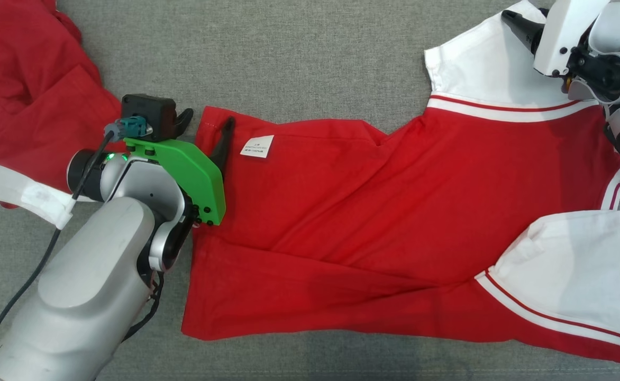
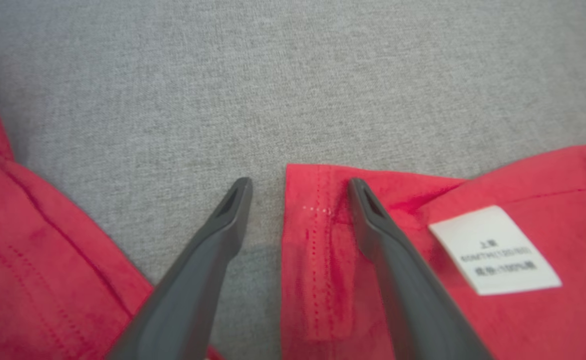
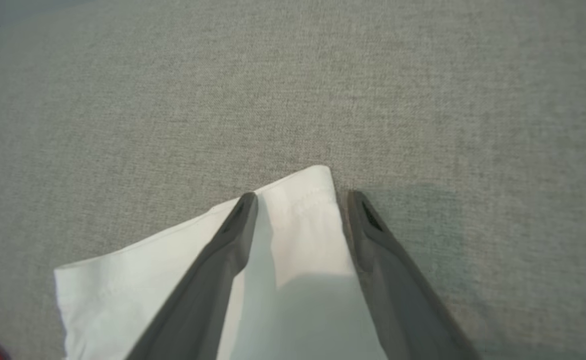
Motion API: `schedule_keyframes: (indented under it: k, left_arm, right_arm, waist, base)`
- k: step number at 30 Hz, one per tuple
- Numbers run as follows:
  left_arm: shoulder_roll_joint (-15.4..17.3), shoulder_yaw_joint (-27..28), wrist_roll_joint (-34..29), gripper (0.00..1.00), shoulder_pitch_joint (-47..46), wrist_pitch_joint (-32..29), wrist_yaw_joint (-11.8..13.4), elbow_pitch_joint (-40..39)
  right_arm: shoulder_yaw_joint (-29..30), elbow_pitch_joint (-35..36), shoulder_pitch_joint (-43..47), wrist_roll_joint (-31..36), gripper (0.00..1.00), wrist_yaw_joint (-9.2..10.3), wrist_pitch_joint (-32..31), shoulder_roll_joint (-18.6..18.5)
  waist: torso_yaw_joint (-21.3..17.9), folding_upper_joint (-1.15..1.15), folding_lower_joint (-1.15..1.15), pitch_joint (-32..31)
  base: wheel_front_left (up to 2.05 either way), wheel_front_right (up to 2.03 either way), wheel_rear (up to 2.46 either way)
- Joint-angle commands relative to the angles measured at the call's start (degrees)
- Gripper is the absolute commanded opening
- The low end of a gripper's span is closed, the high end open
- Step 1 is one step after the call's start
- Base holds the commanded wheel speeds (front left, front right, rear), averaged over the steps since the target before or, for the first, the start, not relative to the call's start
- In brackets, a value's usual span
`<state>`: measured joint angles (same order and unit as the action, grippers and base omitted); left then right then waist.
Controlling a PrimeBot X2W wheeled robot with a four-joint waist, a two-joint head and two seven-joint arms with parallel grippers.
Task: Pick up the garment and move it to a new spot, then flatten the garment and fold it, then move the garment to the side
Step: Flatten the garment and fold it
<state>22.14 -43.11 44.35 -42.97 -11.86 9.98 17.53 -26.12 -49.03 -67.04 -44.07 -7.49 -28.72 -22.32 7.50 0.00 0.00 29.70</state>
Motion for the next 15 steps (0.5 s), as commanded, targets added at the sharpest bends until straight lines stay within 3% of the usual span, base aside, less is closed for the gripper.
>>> schedule_keyframes:
  k: [1, 3, 4, 15]
  left_arm:
    - [-0.38, -0.50, 0.53, 0.85, -0.44, -0.36, -0.38, 0.22]
    - [-0.30, -0.59, 0.72, 0.22, -0.32, -0.58, -0.43, 0.21]
    - [-0.29, -0.61, 0.69, 0.00, -0.28, -0.58, -0.48, 0.18]
    - [0.31, -0.61, 0.94, 0.00, 0.42, 0.23, -0.36, -0.20]
  right_arm:
    - [-0.51, -0.16, 0.42, -0.67, 0.00, 0.00, -0.40, 0.14]
    - [-1.13, -0.04, 0.76, -1.47, 0.00, 0.00, -0.66, 0.11]
    - [-1.38, 0.04, 0.83, -1.81, 0.00, 0.00, -0.71, -0.01]
    - [-4.37, 1.10, 1.02, -4.78, 0.00, 0.00, 1.91, -1.16]
  waist:
    - [-0.01, 0.00, 0.00, -0.06]
    - [-0.04, 0.00, 0.00, -0.13]
    - [-0.06, 0.00, 0.00, -0.15]
    - [-0.07, 0.00, 0.00, -1.32]
  base:
    - [0.00, 0.00, 0.00]
    - [0.00, 0.00, 0.00]
    - [0.00, 0.00, 0.00]
    - [0.00, 0.00, 0.00]
